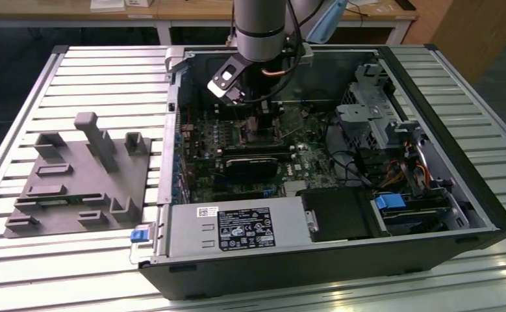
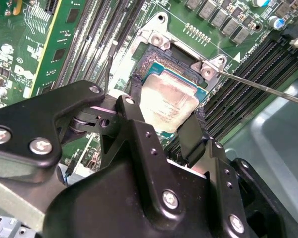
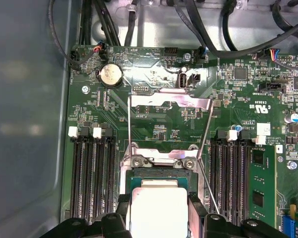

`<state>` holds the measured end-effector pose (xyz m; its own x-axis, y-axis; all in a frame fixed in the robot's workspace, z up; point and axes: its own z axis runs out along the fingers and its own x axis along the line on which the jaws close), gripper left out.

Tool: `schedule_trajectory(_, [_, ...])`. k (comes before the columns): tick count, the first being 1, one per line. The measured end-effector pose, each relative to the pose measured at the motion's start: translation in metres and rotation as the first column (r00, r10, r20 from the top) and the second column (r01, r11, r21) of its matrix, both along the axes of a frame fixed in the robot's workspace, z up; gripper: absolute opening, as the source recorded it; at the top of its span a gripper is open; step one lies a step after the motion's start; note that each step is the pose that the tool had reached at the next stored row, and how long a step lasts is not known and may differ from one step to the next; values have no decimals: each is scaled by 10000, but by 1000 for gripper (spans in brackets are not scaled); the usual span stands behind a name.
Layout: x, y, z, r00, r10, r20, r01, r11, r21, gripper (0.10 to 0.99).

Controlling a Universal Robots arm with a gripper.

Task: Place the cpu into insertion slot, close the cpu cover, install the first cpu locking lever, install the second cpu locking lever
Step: 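Place the cpu into insertion slot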

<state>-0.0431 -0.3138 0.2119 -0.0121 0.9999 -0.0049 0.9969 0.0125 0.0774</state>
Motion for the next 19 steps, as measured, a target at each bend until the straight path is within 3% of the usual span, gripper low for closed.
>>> schedule_trajectory(19, [-6,-21,-95,10000,-44,-1,44,10000,-2,541])
